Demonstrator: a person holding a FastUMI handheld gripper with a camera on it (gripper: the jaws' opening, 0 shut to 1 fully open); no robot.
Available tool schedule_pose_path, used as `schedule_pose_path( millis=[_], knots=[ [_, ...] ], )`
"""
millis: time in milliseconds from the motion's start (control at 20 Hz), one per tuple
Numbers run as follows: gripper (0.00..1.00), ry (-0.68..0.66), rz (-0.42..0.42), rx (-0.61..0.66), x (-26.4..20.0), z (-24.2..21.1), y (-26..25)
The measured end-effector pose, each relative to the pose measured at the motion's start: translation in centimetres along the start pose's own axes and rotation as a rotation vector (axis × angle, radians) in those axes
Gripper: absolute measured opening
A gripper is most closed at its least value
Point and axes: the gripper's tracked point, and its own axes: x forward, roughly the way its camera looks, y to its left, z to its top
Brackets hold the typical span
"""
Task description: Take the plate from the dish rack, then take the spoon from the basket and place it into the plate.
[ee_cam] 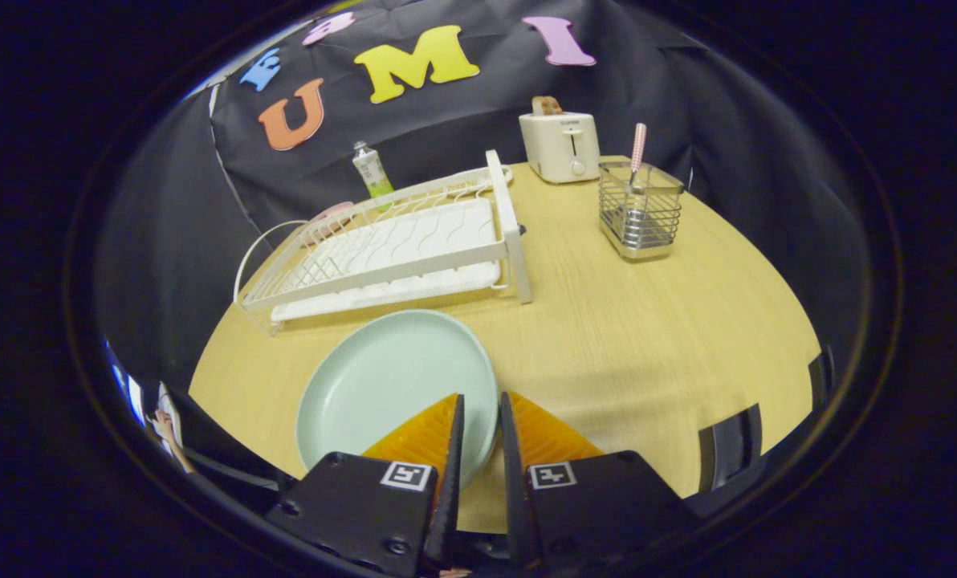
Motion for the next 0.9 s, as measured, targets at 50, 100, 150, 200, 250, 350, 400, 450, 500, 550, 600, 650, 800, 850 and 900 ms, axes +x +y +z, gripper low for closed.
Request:
schedule_pose_path(
  millis=[50,100,150,200,250,350,400,450,500,550,600,650,800,850,900],
  knots=[
    [0.33,-0.023,0.008,-0.010,-0.4,0.4,-0.1],
    [0.50,-0.045,0.004,-0.029,-0.5,0.8,-0.3],
    [0.59,-0.070,-0.018,-0.041,-0.8,1.2,-1.0],
    [0.75,-0.115,-0.073,-0.063,-1.1,2.3,-2.4],
    [0.82,-0.164,-0.120,-0.072,-1.4,3.1,-3.4],
    [0.85,-0.246,-0.184,-0.086,-2.1,4.9,-5.1],
    [0.88,-0.269,-0.195,-0.101,-2.4,5.7,-5.7],
    [0.92,-0.292,-0.193,-0.106,-2.6,6.4,-6.1],
    [0.96,-0.312,-0.190,-0.105,-2.8,7.2,-6.5],
    [0.96,-0.339,-0.182,-0.097,-3.0,8.2,-7.2],
    [0.96,-0.361,-0.174,-0.080,-3.1,9.2,-7.6],
    [0.96,-0.379,-0.169,-0.058,-2.9,10.1,-8.4],
    [0.98,-0.426,-0.154,-0.012,-1.9,13.6,-10.7],
    [0.98,-0.443,-0.157,-0.009,-1.4,15.0,-11.4],
    [0.98,-0.468,-0.156,-0.014,-0.8,16.4,-12.4]
  ],
)
